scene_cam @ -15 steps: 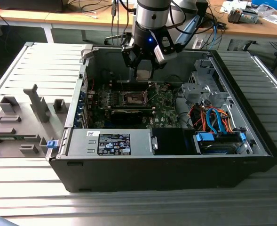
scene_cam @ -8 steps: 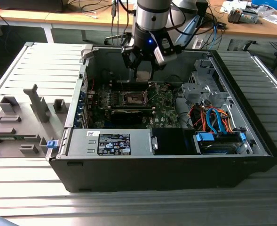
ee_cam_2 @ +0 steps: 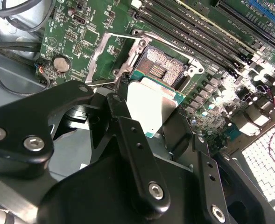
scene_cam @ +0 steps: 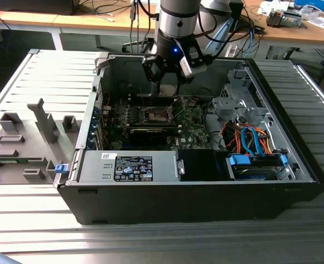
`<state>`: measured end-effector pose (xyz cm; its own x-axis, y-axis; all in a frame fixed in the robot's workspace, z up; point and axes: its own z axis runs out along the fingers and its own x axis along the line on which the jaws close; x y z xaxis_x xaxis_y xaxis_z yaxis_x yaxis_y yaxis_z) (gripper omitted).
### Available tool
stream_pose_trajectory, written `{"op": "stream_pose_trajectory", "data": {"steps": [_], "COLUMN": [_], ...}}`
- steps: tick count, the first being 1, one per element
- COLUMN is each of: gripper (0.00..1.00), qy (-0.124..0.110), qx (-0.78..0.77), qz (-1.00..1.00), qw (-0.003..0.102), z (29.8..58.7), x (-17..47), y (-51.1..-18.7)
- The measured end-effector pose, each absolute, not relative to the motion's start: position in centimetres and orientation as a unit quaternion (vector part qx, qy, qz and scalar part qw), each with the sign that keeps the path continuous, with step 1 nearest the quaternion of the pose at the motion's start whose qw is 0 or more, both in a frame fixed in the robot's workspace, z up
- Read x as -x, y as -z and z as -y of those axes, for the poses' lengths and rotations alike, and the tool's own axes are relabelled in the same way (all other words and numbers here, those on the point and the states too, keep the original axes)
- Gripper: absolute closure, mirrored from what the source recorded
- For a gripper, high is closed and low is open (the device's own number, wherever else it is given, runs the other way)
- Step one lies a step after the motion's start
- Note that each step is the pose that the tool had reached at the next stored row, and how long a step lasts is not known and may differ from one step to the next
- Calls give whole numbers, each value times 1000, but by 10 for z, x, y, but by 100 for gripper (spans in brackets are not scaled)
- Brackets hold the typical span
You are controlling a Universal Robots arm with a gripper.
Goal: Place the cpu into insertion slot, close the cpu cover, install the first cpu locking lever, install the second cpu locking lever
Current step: 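Place the cpu into insertion slot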
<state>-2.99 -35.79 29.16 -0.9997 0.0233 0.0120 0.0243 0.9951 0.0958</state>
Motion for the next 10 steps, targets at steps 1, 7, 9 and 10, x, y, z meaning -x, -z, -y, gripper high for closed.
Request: {"op": "stream_pose_trajectory", "data": {"steps": [1,7,9,10], "gripper": [46,46,46,46], "qy": [48,48,48,48], "qx": [12,12,12,12], "qz": [999,999,999,999], "qw": [5,5,5,5], "z": [358,359,360,360], "x": [30,30,30,30], "y": [-291,-289,-289,-288]}}
